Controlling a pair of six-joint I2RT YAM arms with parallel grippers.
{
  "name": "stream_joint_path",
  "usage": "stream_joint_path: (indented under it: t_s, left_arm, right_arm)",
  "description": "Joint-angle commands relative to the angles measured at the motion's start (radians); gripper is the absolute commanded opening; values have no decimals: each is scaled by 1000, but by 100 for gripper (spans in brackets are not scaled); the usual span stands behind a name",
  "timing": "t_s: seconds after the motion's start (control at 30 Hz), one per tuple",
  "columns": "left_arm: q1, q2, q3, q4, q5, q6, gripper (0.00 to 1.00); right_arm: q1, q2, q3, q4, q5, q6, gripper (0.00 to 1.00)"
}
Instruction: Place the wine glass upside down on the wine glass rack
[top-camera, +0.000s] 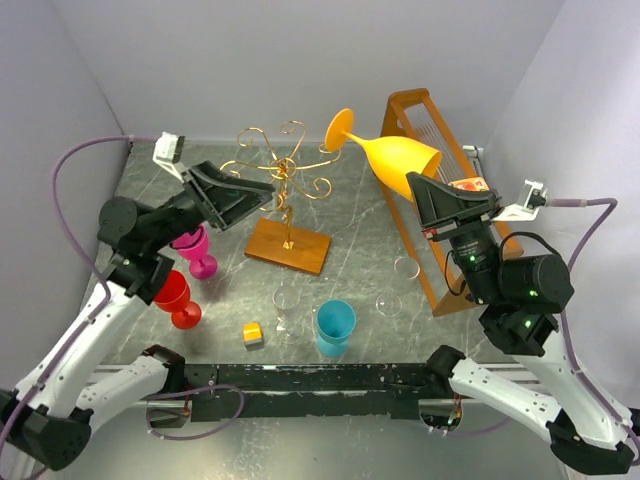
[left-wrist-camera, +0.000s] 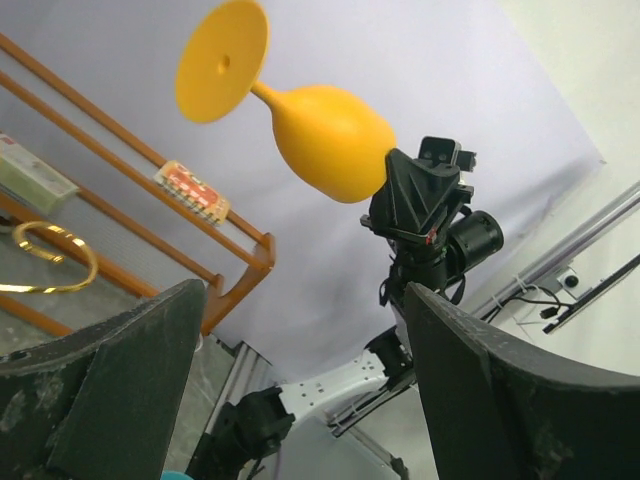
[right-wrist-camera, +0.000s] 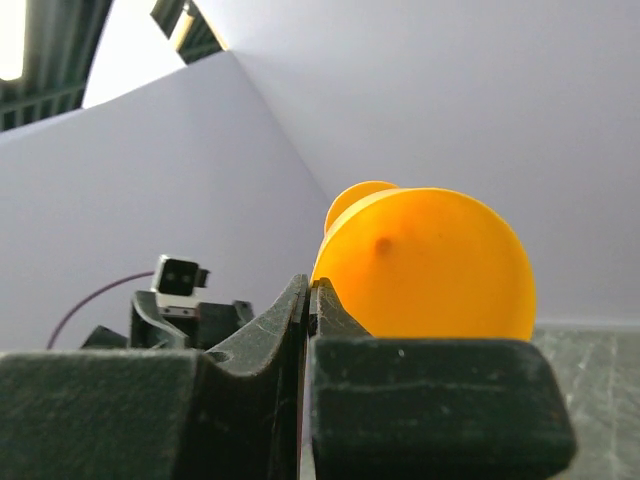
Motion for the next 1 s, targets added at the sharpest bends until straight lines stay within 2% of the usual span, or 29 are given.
stream_joint_path:
  t_s: [0.0, 0.2, 0.5, 0.67, 0.8, 0.97]
  left_arm:
    - [-119, 85, 93, 69, -101, 25, 90]
    - [-262, 163, 124, 198, -243, 35, 87]
    - [-436, 220, 82, 488, -462, 57, 83]
    - [-470, 267, 112, 459, -595, 51, 82]
    - [-484, 281, 128, 401, -709, 36, 86]
    - [-488, 299, 138, 431, -763, 41, 87]
  right_arm:
    - [4, 34, 1, 173, -67, 33, 0]
    - [4, 82, -23, 278, -70, 105, 0]
    - [3, 147, -2, 304, -105, 150, 0]
    - [5, 154, -12, 320, -136, 170, 0]
    - [3, 154, -24, 329, -152, 179, 0]
    - [4, 160, -28, 321, -174, 187, 0]
